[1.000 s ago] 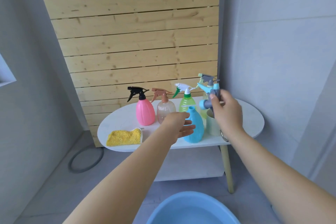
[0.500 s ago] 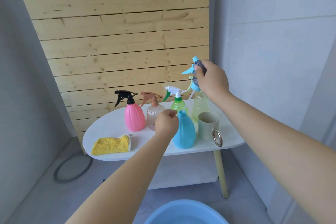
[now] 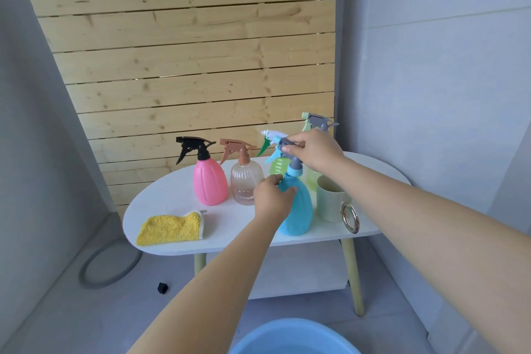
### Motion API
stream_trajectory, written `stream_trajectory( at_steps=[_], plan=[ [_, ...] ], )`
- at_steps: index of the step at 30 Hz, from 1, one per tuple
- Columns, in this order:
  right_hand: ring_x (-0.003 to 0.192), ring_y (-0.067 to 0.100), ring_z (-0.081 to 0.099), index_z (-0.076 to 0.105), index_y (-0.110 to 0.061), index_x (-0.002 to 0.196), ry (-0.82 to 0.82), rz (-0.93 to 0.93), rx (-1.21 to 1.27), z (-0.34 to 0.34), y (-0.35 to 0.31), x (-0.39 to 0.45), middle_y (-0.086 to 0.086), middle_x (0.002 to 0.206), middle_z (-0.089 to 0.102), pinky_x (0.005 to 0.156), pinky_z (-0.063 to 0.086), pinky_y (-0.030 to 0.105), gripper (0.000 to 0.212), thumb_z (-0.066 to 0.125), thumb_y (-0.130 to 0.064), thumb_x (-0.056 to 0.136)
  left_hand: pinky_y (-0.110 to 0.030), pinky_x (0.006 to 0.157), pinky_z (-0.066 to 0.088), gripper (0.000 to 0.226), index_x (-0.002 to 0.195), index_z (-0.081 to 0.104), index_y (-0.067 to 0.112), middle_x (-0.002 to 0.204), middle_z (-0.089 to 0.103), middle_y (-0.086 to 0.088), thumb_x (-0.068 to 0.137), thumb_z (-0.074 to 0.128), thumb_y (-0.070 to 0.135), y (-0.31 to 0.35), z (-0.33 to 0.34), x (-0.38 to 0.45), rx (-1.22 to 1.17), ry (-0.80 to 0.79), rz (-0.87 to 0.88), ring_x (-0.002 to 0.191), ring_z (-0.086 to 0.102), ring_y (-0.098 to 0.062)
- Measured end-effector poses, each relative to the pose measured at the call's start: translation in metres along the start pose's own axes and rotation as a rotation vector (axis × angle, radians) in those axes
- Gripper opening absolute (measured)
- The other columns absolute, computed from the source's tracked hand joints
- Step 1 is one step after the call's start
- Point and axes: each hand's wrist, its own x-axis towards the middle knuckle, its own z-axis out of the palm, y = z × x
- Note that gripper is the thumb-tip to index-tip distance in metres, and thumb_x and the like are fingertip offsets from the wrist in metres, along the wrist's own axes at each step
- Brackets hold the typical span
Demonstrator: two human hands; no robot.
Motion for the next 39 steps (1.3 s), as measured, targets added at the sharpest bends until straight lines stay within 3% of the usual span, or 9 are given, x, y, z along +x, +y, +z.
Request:
stream_trajectory(
  at_steps=[4,9,16,20,24,27,32,37,39],
  plan=[
    [0.078,0.015,0.057,0.068,-0.031,0.112,-0.117,-0.044,-0.052,-0.003,-0.004,0.008,-0.008,0.072,0.06,0.072,0.044,0.028,0.025,0.056,-0.039,0.092,-0.03,0.094,0.042,0.062,0.141,0.04,0.02,0.136,0.05,0.0,0.086,0.068,0.029,-0.013,0.006,0.002,-0.068,-0.066,0.005,0.122,0.048,-0.02],
    [0.091,0.028,0.066,0.042,-0.029,0.141,-0.363,0.008,-0.211,-0.01,-0.017,0.022,0.01,0.114,0.062,0.077,0.056,0.035,0.041,0.039,-0.02,0.101,-0.03,0.099,0.041,0.067,0.142,0.038,0.024,0.139,0.046,0.004,0.084,0.07,0.033,-0.028,0.013,0.0,-0.198,-0.07,-0.004,0.124,0.045,-0.016],
    [0.084,0.024,0.069,0.046,-0.03,0.138,-0.364,-0.006,-0.355,-0.007,-0.026,0.019,0.006,0.106,0.068,0.072,0.056,0.031,0.045,0.043,-0.013,0.097,-0.033,0.104,0.04,0.071,0.143,0.037,0.021,0.14,0.046,0.003,0.083,0.071,0.036,-0.033,0.015,-0.001,-0.234,-0.049,-0.029,0.127,0.044,-0.016],
    [0.061,0.02,0.063,0.049,-0.031,0.127,-0.246,-0.037,-0.384,-0.006,-0.03,0.021,0.006,0.074,0.069,0.058,0.048,0.024,0.042,0.058,-0.015,0.089,-0.031,0.103,0.039,0.073,0.144,0.036,0.02,0.141,0.045,0.003,0.083,0.071,0.036,-0.034,0.016,-0.001,-0.235,-0.043,-0.031,0.128,0.043,-0.016],
    [0.049,0.016,0.058,0.057,-0.02,0.106,-0.284,-0.044,-0.343,-0.007,-0.034,0.021,0.004,0.056,0.059,0.048,0.046,0.02,0.02,0.063,-0.014,0.088,-0.031,0.103,0.04,0.073,0.144,0.036,0.02,0.141,0.046,0.003,0.082,0.071,0.038,-0.036,0.015,-0.001,-0.233,-0.049,-0.026,0.128,0.044,-0.016],
    [0.056,0.016,0.064,0.063,-0.012,0.108,-0.378,-0.034,-0.276,-0.01,-0.031,0.024,0.008,0.064,0.065,0.057,0.053,0.023,0.02,0.065,-0.018,0.089,-0.031,0.104,0.039,0.073,0.144,0.037,0.02,0.141,0.046,0.004,0.082,0.071,0.038,-0.037,0.015,-0.001,-0.239,-0.052,-0.026,0.129,0.043,-0.015],
    [0.077,0.014,0.064,0.055,-0.019,0.13,-0.488,-0.089,-0.371,-0.018,-0.022,0.029,0.006,0.086,0.07,0.079,0.049,0.024,0.038,0.06,-0.017,0.092,-0.029,0.1,0.04,0.072,0.143,0.037,0.021,0.139,0.047,0.004,0.083,0.071,0.037,-0.037,0.015,0.0,-0.247,-0.056,-0.033,0.126,0.045,-0.016],
    [0.09,0.01,0.048,0.061,-0.025,0.125,-0.453,-0.216,-0.533,-0.025,-0.022,0.029,0.002,0.106,0.06,0.063,0.034,0.01,0.037,0.065,-0.025,0.088,-0.029,0.099,0.04,0.071,0.144,0.035,0.021,0.139,0.047,0.005,0.084,0.07,0.038,-0.036,0.015,-0.002,-0.236,-0.062,-0.033,0.126,0.045,-0.016],
    [0.097,0.01,0.039,0.067,-0.028,0.113,-0.391,-0.253,-0.565,-0.026,-0.022,0.03,0.0,0.107,0.048,0.068,0.035,0.015,0.032,0.07,-0.033,0.082,-0.029,0.1,0.04,0.071,0.144,0.035,0.021,0.14,0.046,0.004,0.084,0.069,0.038,-0.035,0.014,-0.002,-0.228,-0.061,-0.033,0.127,0.044,-0.016]
  ],
)
